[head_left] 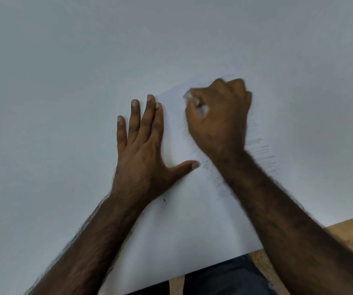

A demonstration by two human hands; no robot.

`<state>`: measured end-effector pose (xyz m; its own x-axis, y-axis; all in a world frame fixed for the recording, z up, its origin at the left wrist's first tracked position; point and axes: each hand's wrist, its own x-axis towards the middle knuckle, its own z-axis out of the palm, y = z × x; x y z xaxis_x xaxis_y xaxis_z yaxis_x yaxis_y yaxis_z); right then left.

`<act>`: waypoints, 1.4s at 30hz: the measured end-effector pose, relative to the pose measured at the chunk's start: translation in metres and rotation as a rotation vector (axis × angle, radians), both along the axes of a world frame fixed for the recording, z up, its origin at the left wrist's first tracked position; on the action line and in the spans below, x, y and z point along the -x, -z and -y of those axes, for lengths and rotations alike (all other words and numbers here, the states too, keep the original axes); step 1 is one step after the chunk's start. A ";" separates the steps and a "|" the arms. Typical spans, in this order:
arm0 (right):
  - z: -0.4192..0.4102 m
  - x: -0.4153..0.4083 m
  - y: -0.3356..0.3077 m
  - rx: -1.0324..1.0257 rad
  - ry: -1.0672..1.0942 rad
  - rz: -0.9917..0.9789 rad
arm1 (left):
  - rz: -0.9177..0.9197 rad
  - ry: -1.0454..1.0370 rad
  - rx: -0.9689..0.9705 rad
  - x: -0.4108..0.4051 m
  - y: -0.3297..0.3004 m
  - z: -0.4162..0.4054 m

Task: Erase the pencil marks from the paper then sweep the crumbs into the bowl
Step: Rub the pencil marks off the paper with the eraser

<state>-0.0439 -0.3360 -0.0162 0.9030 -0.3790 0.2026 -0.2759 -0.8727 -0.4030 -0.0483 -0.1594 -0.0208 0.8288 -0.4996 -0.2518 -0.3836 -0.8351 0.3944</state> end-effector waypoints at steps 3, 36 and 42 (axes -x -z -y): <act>0.003 -0.006 0.000 -0.030 0.049 0.003 | -0.005 0.000 0.001 0.000 0.000 0.000; 0.016 0.017 0.002 -0.009 0.014 0.057 | 0.003 -0.003 -0.003 0.001 0.001 0.000; -0.023 0.039 0.000 -0.062 -0.235 0.010 | 0.026 0.006 0.048 0.002 0.002 -0.001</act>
<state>-0.0827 -0.3135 -0.0163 0.9659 -0.1707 0.1947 -0.0639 -0.8858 -0.4597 -0.0499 -0.1581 -0.0231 0.8318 -0.5157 -0.2053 -0.3994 -0.8130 0.4236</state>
